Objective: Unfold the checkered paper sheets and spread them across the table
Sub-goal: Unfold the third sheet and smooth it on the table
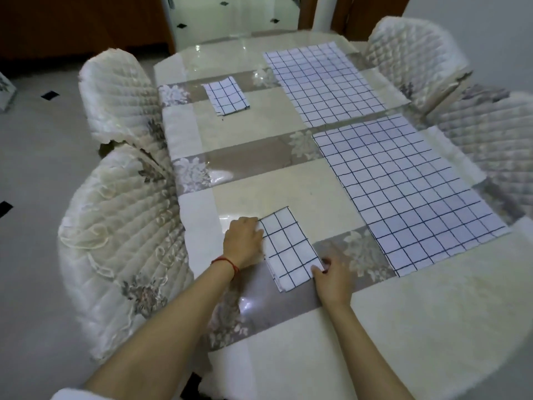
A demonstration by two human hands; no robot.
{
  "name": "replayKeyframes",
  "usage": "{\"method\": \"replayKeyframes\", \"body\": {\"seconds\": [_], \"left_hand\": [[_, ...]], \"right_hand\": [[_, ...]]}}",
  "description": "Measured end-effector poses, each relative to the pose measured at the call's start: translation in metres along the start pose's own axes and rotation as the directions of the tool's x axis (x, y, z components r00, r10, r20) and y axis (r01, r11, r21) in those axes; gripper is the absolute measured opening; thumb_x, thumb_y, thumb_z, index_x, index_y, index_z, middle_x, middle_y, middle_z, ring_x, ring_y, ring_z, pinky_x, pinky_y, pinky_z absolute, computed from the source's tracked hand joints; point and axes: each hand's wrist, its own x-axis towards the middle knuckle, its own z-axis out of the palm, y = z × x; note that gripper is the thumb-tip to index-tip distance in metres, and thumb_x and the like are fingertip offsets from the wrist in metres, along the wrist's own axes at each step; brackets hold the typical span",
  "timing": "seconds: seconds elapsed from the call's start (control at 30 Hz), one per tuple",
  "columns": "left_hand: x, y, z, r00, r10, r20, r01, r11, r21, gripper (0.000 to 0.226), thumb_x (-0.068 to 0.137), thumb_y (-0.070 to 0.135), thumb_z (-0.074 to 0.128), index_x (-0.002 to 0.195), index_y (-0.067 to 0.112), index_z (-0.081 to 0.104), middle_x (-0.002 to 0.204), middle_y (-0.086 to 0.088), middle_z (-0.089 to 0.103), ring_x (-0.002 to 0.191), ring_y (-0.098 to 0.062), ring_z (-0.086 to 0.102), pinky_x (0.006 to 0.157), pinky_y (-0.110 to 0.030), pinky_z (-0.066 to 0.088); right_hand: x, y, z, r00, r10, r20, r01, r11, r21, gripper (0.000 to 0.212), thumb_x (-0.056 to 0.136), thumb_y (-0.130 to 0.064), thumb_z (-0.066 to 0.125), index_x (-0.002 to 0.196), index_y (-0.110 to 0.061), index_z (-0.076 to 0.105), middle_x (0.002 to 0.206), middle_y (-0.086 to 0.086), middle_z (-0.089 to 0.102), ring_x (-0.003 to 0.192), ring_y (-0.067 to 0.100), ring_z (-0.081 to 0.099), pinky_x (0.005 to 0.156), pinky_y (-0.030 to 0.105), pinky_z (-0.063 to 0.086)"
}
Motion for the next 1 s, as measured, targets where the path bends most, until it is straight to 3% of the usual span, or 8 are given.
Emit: {"method": "replayKeyframes", "body": {"seconds": [0.03,0.17,0.33,0.53,0.67,0.8,0.9,1.0], "left_hand": [[0.004,0.0,0.001,1.0,0.017,0.008,-0.017,1.0,0.015,0.014,0.084,0.021,0.043,0.077,0.012,0.052,0.093,-0.014,0.057,0.095,-0.036,0.051,0.074,-0.038,0.043],[0.019,-0.005,0.003,0.995,0.035,0.095,-0.031,0.998,-0.046,0.036,0.088,0.022,0.05,0.122,0.009,0.052,0.121,-0.014,0.05,0.117,-0.031,0.044,0.096,-0.036,0.037],[0.029,-0.01,-0.003,0.979,0.014,0.203,0.018,0.988,-0.156,0.028,0.083,0.014,0.059,0.109,0.004,0.063,0.112,-0.014,0.063,0.105,-0.027,0.056,0.082,-0.026,0.039],[0.012,-0.004,-0.023,0.92,0.12,0.373,0.034,0.924,-0.381,0.011,0.079,0.014,0.068,0.073,0.006,0.064,0.067,-0.003,0.056,0.064,-0.014,0.049,0.059,-0.023,0.039],[-0.023,0.013,-0.041,0.899,0.199,0.39,0.052,0.836,-0.546,0.016,0.08,0.008,0.066,0.067,0.013,0.058,0.067,-0.003,0.054,0.065,-0.015,0.051,0.058,-0.026,0.046],[-0.066,0.035,-0.055,0.886,0.314,0.34,-0.041,0.786,-0.617,0.012,0.08,0.007,0.065,0.072,0.013,0.059,0.063,0.001,0.051,0.051,0.002,0.051,0.048,-0.017,0.05],[-0.097,0.047,-0.064,0.867,0.385,0.315,-0.072,0.723,-0.687,0.008,0.081,0.004,0.064,0.077,0.011,0.061,0.066,0.0,0.059,0.054,0.004,0.057,0.055,-0.019,0.053],[-0.118,0.053,-0.07,0.824,0.475,0.307,-0.144,0.701,-0.698,0.008,0.081,0.005,0.064,0.081,0.012,0.064,0.075,0.0,0.065,0.066,0.0,0.062,0.067,-0.022,0.054]], "right_hand": [[-0.002,-0.002,0.003,1.0,0.024,0.003,-0.024,1.0,-0.001,0.031,0.083,-0.021,0.062,0.111,-0.008,0.059,0.108,0.012,0.062,0.101,0.03,0.057,0.089,0.039,0.046],[-0.009,-0.005,0.009,0.995,0.09,-0.041,-0.087,0.994,0.066,0.02,0.082,-0.015,0.059,0.097,-0.003,0.063,0.1,0.015,0.061,0.099,0.033,0.055,0.083,0.036,0.044],[-0.031,-0.004,0.009,0.973,0.185,-0.139,-0.148,0.959,0.242,0.014,0.083,-0.011,0.059,0.093,-0.003,0.064,0.097,0.01,0.057,0.091,0.028,0.057,0.074,0.028,0.04],[-0.069,0.002,0.01,0.934,0.265,-0.239,-0.18,0.928,0.326,0.014,0.082,-0.007,0.06,0.094,-0.003,0.065,0.097,0.012,0.064,0.092,0.027,0.058,0.073,0.023,0.035],[-0.093,-0.013,0.004,0.92,0.164,-0.356,-0.076,0.966,0.247,0.022,0.085,-0.01,0.059,0.107,-0.006,0.062,0.108,0.012,0.061,0.103,0.025,0.055,0.078,0.02,0.033],[-0.118,-0.051,-0.008,0.944,0.067,-0.324,0.076,0.909,0.409,0.017,0.089,-0.02,0.057,0.102,-0.015,0.066,0.093,-0.004,0.064,0.079,-0.001,0.058,0.069,0.006,0.039],[-0.132,-0.069,-0.015,0.953,0.09,-0.289,0.091,0.826,0.556,0.017,0.087,-0.028,0.059,0.097,-0.018,0.068,0.084,-0.012,0.065,0.074,-0.015,0.056,0.064,-0.001,0.039],[-0.145,-0.074,-0.024,0.949,0.13,-0.286,0.091,0.758,0.646,0.021,0.086,-0.032,0.06,0.096,-0.015,0.069,0.085,-0.006,0.069,0.076,-0.006,0.06,0.064,0.0,0.041]]}}
